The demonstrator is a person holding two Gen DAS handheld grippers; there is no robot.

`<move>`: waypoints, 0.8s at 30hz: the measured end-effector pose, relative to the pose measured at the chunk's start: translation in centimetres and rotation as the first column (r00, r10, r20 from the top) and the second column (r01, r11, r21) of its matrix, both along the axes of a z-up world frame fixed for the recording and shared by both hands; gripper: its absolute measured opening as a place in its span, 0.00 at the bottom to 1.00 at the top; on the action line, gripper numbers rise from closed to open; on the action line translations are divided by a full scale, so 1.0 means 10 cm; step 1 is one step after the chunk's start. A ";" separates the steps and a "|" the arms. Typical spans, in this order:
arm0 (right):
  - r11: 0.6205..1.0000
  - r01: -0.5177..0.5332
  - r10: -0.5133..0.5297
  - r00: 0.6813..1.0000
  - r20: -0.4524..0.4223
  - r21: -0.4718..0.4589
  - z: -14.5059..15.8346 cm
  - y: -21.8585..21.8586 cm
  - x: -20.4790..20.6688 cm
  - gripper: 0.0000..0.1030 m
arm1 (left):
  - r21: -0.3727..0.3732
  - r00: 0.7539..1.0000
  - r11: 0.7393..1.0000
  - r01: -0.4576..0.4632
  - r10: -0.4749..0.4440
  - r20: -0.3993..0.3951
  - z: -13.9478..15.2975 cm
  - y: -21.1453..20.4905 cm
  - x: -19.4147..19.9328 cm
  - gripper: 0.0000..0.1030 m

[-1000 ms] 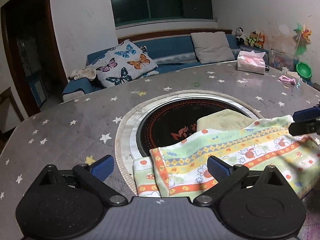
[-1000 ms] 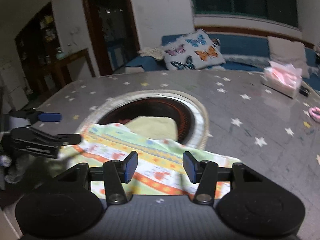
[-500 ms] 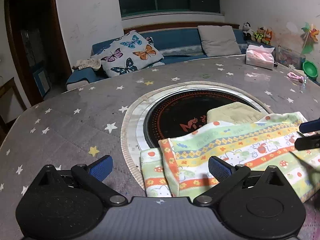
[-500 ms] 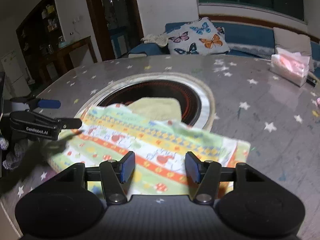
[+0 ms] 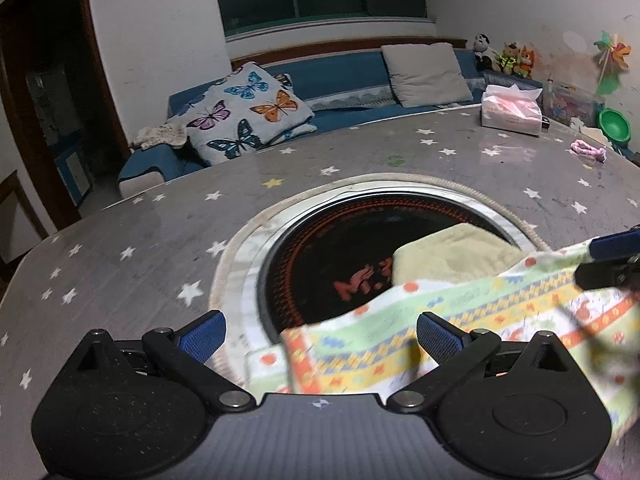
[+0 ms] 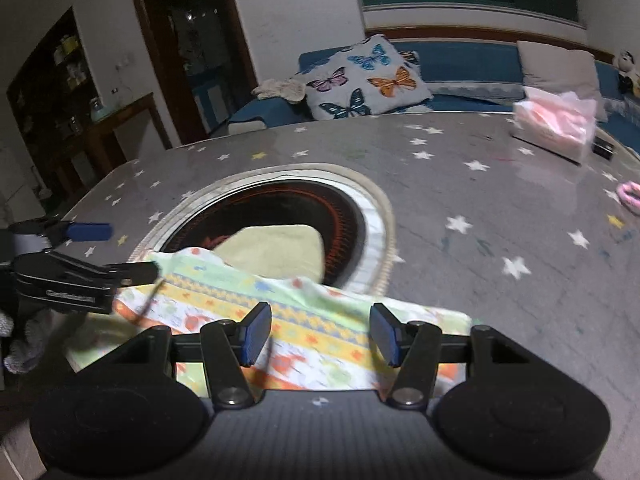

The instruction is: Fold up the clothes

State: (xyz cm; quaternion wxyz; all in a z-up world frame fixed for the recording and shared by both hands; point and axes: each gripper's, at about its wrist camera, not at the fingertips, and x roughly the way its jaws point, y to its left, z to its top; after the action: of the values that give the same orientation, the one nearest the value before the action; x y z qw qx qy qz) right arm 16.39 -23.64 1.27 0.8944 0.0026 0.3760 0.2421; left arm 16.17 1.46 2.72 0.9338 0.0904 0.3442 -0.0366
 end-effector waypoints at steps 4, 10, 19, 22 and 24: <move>0.999 -0.028 0.028 1.000 0.012 -0.017 0.04 0.18 0.06 0.33 | -0.003 0.999 1.000 0.010 -0.010 -0.035 -0.05 -0.11 0.18 1.00; 0.998 -0.027 0.027 1.000 0.015 -0.050 -0.02 0.27 0.11 0.28 | 0.034 0.994 0.999 -0.014 0.018 -0.104 -0.20 -0.17 0.41 1.00; 0.994 -0.089 0.091 0.995 0.036 -0.070 0.02 0.43 -0.05 0.28 | -0.015 0.996 0.999 -0.050 0.049 -0.076 -0.10 0.03 0.26 1.00; 0.986 -0.156 0.159 0.986 0.046 -0.066 0.06 0.55 -0.26 0.30 | -0.030 0.995 0.996 -0.079 0.077 -0.068 -0.05 0.14 0.18 1.00; 0.978 -0.196 0.200 0.979 0.051 -0.072 0.05 0.65 -0.39 0.36 | -0.040 0.993 0.994 -0.103 0.100 -0.063 -0.02 0.23 0.12 1.00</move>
State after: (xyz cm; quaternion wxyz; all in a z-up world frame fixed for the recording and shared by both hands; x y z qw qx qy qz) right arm 12.44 -17.17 1.80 0.8760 -0.0718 0.3564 0.3171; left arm 17.38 3.79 2.55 0.9253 0.0513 0.3758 0.0007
